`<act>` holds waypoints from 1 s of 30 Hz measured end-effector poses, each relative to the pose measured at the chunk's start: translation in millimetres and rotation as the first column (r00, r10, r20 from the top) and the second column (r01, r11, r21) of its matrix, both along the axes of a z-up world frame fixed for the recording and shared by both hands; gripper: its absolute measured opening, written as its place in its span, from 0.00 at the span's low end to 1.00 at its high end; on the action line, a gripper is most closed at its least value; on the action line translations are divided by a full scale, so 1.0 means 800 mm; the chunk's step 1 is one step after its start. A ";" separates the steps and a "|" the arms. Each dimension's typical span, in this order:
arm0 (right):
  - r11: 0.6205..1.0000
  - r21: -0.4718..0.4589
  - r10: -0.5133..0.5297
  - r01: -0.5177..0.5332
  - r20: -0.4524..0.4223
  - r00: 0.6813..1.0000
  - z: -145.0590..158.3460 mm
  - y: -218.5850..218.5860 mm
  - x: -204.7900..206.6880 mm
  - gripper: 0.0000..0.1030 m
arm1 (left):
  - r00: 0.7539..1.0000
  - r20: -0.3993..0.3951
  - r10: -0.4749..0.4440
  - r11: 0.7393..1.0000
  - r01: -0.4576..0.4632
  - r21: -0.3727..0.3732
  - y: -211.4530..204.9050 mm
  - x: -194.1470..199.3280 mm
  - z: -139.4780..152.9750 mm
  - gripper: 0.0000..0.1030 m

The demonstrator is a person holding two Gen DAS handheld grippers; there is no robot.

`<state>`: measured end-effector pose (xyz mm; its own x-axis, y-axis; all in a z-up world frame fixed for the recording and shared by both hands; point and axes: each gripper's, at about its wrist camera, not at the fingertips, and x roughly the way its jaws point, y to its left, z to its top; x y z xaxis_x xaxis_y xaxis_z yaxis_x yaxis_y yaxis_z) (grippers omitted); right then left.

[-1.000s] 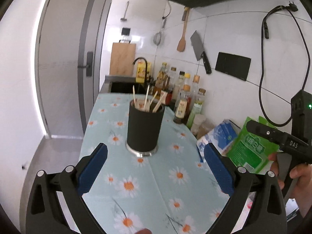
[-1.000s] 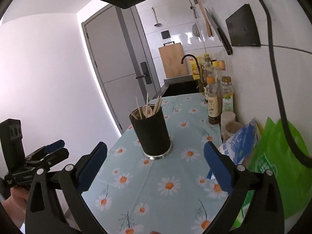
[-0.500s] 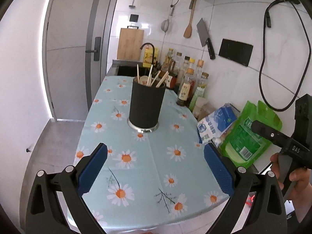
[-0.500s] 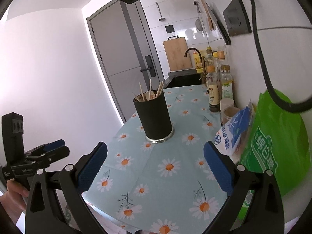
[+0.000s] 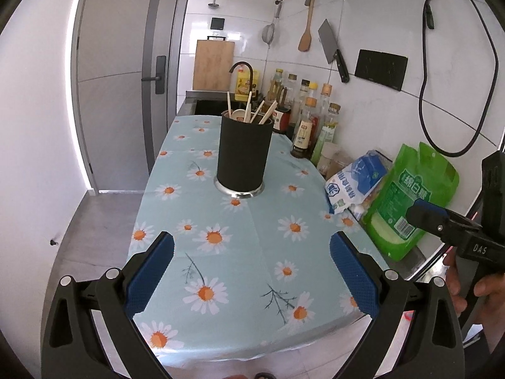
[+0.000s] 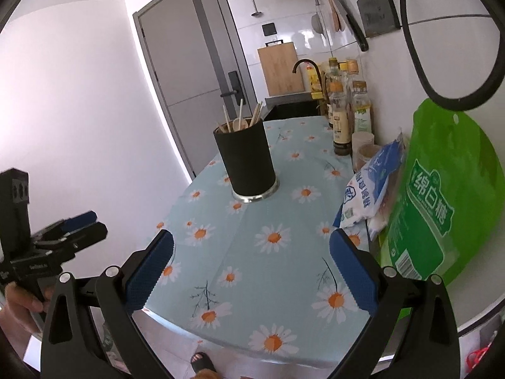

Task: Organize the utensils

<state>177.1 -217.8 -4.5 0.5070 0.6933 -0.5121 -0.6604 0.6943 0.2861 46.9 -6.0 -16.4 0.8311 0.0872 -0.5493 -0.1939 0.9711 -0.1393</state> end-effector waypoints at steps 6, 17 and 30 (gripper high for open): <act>1.000 0.004 -0.006 0.007 -0.019 1.000 -0.006 0.003 -0.005 0.95 | 0.999 -0.029 -0.032 0.999 0.033 0.018 0.001 -0.002 -0.004 0.93; 1.000 -0.021 -0.007 0.007 -0.026 1.000 -0.012 0.010 -0.010 0.95 | 0.998 -0.052 -0.042 0.999 0.042 -0.008 0.004 0.003 -0.012 0.93; 0.999 -0.041 0.008 -0.009 -0.011 1.000 -0.013 0.017 -0.005 0.95 | 0.998 -0.061 -0.035 0.999 0.034 -0.019 0.006 0.006 -0.019 0.93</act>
